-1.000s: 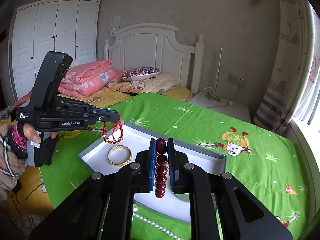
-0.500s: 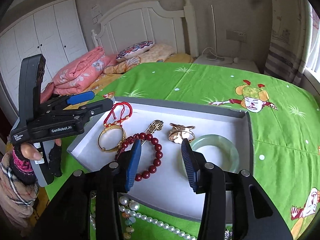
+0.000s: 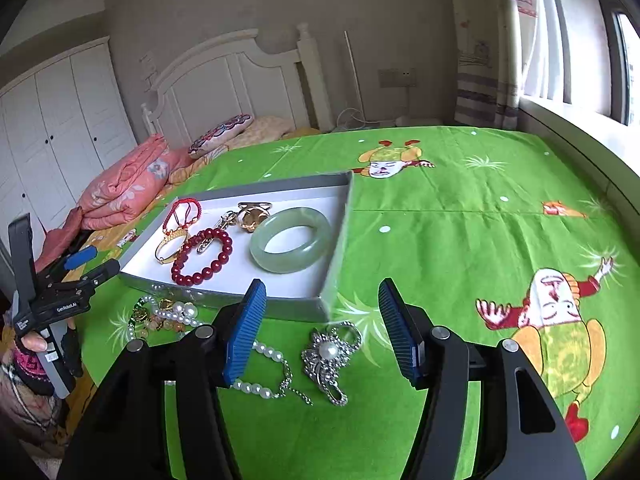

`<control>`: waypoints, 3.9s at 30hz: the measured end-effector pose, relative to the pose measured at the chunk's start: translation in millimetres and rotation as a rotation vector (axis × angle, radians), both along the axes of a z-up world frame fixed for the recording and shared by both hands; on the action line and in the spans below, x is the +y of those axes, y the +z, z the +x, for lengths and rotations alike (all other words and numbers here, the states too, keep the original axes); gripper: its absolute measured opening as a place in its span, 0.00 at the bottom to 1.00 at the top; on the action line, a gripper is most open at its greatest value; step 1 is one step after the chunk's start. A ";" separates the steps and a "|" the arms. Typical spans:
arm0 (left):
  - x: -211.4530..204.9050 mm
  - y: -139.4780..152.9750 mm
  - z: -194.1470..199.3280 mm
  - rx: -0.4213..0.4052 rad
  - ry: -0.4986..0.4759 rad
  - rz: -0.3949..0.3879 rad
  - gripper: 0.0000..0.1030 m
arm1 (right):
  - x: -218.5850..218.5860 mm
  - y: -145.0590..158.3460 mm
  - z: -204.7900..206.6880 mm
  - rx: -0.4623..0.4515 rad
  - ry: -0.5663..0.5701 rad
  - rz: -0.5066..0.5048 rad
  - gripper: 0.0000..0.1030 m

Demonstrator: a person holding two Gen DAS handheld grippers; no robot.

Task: Organize jewelry
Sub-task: 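Open both tools to release the two bracelets in the tray, then withdraw both tools from the tray toward the remaining jewelry, then grasp the silver pearl flower brooch with the right tool while the left tool grasps the orange-green bead bracelet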

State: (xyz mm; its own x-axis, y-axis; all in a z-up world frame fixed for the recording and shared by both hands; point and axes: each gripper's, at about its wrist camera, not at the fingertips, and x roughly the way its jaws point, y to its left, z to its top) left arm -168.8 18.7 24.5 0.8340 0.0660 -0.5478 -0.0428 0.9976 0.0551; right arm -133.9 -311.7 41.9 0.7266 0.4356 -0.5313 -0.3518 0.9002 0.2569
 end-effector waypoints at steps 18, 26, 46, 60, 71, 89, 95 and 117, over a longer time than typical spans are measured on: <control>19.3 -7.1 5.9 0.039 -0.012 -0.134 0.98 | 29.3 -19.1 -9.1 0.020 0.004 -0.278 0.54; 20.1 -6.4 5.5 0.027 -0.013 -0.144 0.98 | 37.0 -32.3 -0.8 0.107 -0.023 -0.281 0.44; 17.1 -4.4 -0.8 -0.008 -0.030 -0.137 0.98 | 35.7 -30.3 -2.1 0.103 -0.056 -0.309 0.31; -73.4 -13.6 -30.6 0.055 -0.351 -0.058 0.80 | 26.4 -25.4 -7.8 0.066 -0.066 -0.273 0.31; -110.6 -9.4 -26.6 0.129 -0.570 -0.069 0.37 | 17.6 -23.6 -9.2 0.060 -0.074 -0.233 0.31; -139.3 -28.9 5.6 0.260 -0.573 -0.014 0.14 | 0.9 -25.1 -14.5 0.053 -0.075 -0.173 0.32; -146.5 -26.8 -1.8 0.257 -0.579 0.043 0.09 | 2.9 -23.8 -17.7 0.040 -0.064 -0.176 0.32; -104.6 47.5 -30.3 0.022 -0.532 -0.074 0.09 | 16.1 2.1 -36.3 -0.073 -0.018 -0.189 0.32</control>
